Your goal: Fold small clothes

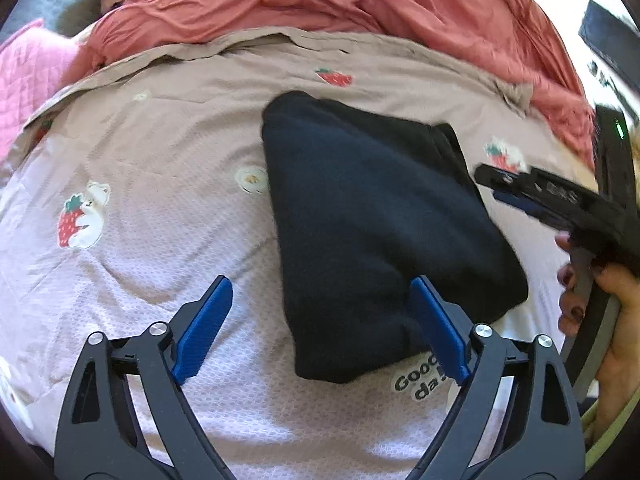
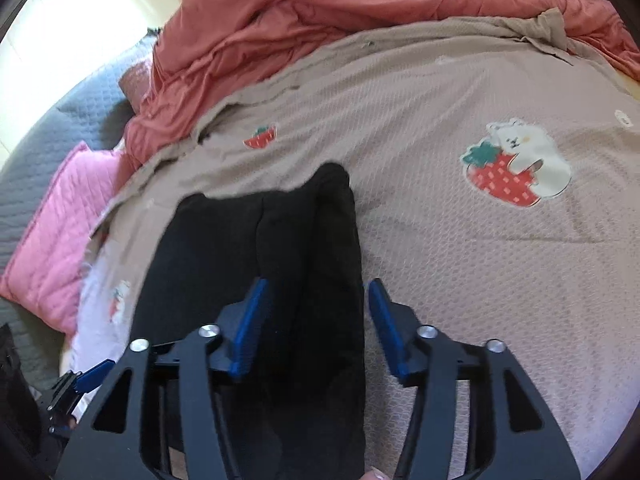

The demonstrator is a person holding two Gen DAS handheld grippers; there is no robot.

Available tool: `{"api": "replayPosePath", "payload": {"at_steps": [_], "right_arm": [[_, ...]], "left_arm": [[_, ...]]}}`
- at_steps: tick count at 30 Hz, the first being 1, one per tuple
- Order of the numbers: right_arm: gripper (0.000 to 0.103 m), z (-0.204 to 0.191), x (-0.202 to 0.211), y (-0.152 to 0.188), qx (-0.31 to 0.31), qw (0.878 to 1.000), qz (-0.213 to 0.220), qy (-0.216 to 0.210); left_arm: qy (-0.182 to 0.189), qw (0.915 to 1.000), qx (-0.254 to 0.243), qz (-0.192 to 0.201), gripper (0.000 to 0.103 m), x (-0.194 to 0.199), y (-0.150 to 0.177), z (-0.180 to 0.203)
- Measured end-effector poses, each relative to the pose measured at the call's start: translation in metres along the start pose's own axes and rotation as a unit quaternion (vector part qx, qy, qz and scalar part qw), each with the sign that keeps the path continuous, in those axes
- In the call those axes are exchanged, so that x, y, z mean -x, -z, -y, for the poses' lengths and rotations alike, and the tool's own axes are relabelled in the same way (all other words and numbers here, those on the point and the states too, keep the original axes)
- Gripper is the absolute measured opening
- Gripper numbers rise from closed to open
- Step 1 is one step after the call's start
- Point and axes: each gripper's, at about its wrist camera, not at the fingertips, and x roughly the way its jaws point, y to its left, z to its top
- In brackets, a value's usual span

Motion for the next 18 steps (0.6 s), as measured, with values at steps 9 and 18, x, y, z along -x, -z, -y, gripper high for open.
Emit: {"api": "replayPosePath", "payload": {"at_steps": [9,18], "right_arm": [[0.073,0.012,-0.006,-0.002,-0.037,0.998,-0.029,-0.051],[0.073,0.015,-0.044,0.005,-0.043,0.993,-0.083,-0.077]], "left_arm": [[0.072,0.9928,0.088,-0.038,0.084,-0.027,-0.021,-0.032],[0.137,0.9802,0.121,-0.076,0.084,-0.072,-0.033,-0.034]]}}
